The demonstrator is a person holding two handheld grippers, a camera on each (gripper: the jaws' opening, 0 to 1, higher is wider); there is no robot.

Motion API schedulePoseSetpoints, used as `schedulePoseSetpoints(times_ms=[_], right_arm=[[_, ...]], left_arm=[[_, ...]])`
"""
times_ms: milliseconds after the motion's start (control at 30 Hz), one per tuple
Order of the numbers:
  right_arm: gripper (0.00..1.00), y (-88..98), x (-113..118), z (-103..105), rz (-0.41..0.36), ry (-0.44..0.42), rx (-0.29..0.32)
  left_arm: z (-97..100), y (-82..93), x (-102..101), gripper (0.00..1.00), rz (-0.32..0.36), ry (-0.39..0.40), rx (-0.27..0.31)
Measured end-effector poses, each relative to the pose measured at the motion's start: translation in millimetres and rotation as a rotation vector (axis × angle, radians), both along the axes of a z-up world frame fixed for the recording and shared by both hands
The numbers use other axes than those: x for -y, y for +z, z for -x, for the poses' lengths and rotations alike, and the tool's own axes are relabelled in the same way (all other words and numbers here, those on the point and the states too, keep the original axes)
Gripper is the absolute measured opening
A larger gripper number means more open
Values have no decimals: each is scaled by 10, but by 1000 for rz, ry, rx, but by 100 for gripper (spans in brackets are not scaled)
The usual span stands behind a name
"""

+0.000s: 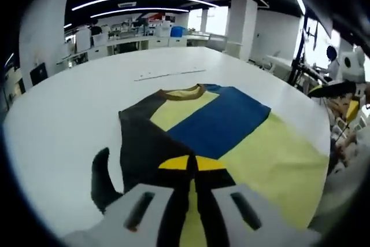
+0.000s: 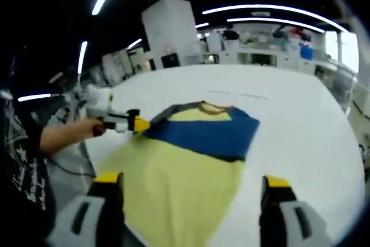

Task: Fold the garment on the visible template until the final outline fits inside the template.

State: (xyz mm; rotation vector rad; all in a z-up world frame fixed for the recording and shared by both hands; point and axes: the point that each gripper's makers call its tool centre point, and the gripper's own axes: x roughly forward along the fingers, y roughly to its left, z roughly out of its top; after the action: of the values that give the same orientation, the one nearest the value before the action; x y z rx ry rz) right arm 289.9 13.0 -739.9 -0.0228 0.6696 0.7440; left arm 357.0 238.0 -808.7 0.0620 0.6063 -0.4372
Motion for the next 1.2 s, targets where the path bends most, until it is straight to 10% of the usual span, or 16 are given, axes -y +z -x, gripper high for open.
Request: schedulePoseSetpoints(times_ms=[333,733,1200], right_arm=[[99,-42,17,-2,-2,1,-13],[99,-54,12,-13,-6,4,-13],[99,-87,-23,5,-9,20,-18]], left_arm=[[160,-376,196,0,-33,-42,-92],[155,-24,117,17,1,-1,5],[47,261,-535,33,-113,180,87]])
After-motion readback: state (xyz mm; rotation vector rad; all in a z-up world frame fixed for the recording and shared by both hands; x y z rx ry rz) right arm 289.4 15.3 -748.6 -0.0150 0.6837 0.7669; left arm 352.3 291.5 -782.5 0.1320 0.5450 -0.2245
